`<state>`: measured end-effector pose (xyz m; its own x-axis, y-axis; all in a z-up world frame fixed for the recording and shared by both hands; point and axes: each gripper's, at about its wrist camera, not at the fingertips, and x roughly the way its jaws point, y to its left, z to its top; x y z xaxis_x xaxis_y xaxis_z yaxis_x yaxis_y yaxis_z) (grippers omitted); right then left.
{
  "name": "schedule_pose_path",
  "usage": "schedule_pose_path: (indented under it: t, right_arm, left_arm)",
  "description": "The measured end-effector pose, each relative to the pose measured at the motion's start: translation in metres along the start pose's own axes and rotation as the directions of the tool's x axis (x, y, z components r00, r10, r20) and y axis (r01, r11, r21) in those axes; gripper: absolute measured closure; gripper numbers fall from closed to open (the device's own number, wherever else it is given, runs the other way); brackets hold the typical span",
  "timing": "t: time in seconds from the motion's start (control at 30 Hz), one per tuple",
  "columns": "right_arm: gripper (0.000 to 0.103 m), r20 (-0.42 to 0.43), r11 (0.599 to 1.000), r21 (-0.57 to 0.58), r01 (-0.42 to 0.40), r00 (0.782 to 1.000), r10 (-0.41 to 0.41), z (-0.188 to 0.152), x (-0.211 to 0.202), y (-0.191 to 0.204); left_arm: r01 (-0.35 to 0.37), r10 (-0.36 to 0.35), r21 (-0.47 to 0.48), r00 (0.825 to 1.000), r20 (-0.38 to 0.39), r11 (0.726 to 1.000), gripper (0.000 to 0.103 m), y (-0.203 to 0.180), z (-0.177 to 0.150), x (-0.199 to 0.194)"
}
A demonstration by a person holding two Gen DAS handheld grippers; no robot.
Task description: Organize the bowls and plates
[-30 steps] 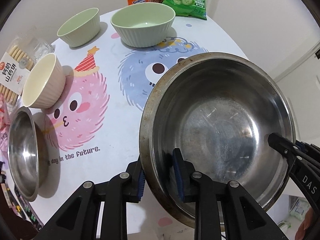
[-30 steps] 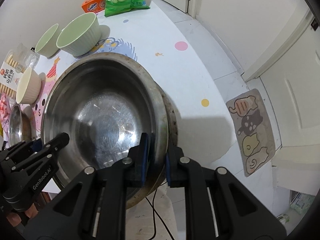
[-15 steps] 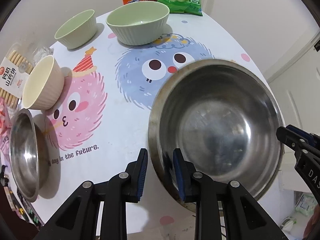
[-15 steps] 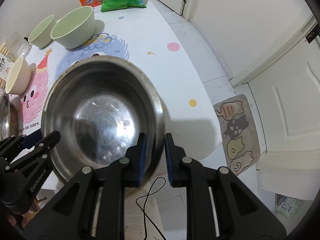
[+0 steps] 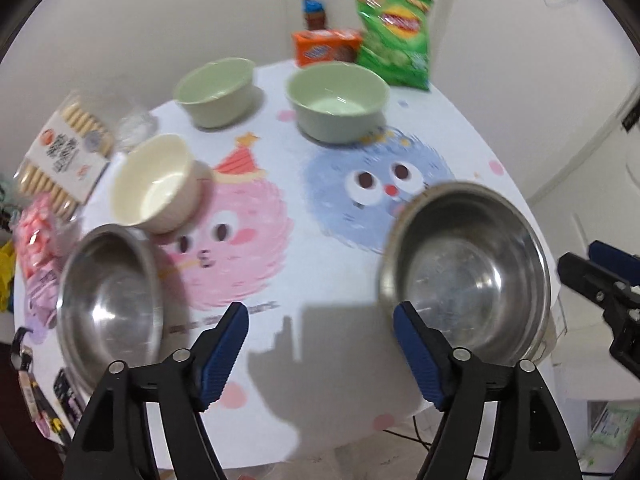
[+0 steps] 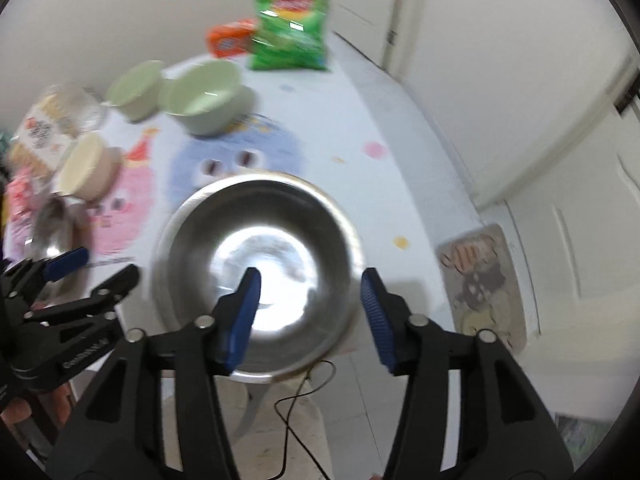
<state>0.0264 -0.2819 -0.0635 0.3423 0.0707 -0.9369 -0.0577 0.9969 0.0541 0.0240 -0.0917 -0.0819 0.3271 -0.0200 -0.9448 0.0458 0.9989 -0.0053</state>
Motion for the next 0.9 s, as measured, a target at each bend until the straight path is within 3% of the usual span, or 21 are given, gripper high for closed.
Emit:
schedule_pose_path:
  t: [0.13,0.2,0.4,0.57,0.9]
  right_arm:
    - [0.043,0.026,0.988,-0.093,-0.12,0.992,0.123,0.013,-0.012,0.052]
    - [0.029,0.023,0.976,-0.131,-0.174,0.984,0.178,0.017,-0.01,0.079]
    - [0.029,-0.02,0.937,-0.219,-0.272,0.962,0.274,0.023,0.006,0.161]
    - [0.029,-0.071,0.921,-0.249,-0.3,0.954,0.291,0.024,0.032,0.217]
    - [0.029,-0.186,0.926,-0.246,-0.286,0.952,0.244,0.012,0.089,0.281]
  left_arm:
    - [-0.038,0.04,-0.066,0.999,0.027,0.997,0.018,0.045,-0.007,-0.019]
    - [-0.07,0.074,-0.113,0.997,0.027,0.991,0.016,0.074,-0.015,-0.025]
    - [-0.181,0.182,-0.256,0.983,-0.022,0.95,0.003,0.166,-0.044,-0.029]
    - [-0.194,0.189,-0.308,0.981,-0.046,0.931,0.002,0.223,-0.061,-0.02]
    - [-0.122,0.097,-0.295,0.991,-0.096,0.948,0.002,0.267,-0.065,0.024]
